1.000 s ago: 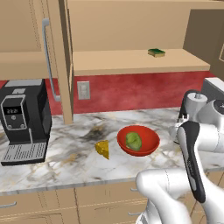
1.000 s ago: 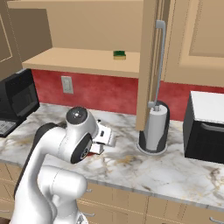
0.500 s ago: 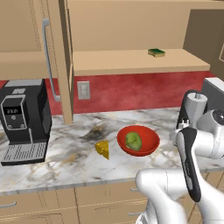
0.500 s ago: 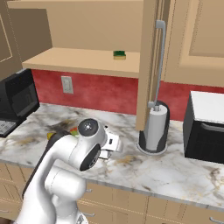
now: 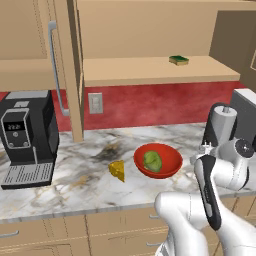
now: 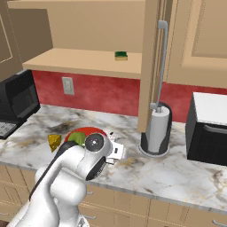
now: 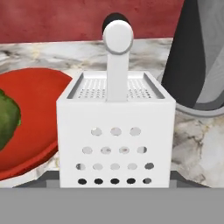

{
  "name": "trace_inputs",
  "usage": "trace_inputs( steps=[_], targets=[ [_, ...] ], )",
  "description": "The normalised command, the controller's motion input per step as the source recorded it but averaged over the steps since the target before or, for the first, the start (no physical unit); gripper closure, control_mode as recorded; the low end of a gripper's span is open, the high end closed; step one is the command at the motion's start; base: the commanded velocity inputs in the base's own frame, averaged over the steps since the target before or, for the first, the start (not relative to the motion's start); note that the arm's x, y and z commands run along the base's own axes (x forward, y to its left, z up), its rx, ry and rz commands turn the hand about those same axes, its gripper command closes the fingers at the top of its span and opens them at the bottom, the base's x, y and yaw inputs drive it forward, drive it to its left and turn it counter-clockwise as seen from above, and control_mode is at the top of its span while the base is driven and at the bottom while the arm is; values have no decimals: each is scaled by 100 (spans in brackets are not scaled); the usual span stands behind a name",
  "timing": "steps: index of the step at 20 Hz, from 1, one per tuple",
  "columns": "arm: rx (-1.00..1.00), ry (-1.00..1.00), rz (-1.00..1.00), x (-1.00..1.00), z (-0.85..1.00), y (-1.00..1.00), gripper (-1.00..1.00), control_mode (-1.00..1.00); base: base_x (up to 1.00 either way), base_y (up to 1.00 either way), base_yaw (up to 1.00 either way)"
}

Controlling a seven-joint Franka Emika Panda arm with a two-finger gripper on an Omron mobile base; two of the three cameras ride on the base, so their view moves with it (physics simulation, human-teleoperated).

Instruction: Pick the cheese from the fridge and the cheese grater from the cabinet and place them next to the salad bowl.

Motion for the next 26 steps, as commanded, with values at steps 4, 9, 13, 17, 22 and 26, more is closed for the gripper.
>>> trace_inputs(
  steps=[4,9,13,17,22,26],
  targets=[
    [-5,0,0,29,-26,-17,100,-100,0,0,0],
    [-5,-1,0,20,-24,-8,100,-100,0,0,0],
    [0,0,0,12,-28,2,100,-100,0,0,0],
    [0,-7,0,11,-26,0,100,-100,0,0,0],
    [0,-4,0,15,-24,2,100,-100,0,0,0],
    [1,-1,0,11,-26,8,100,-100,0,0,0]
  ],
)
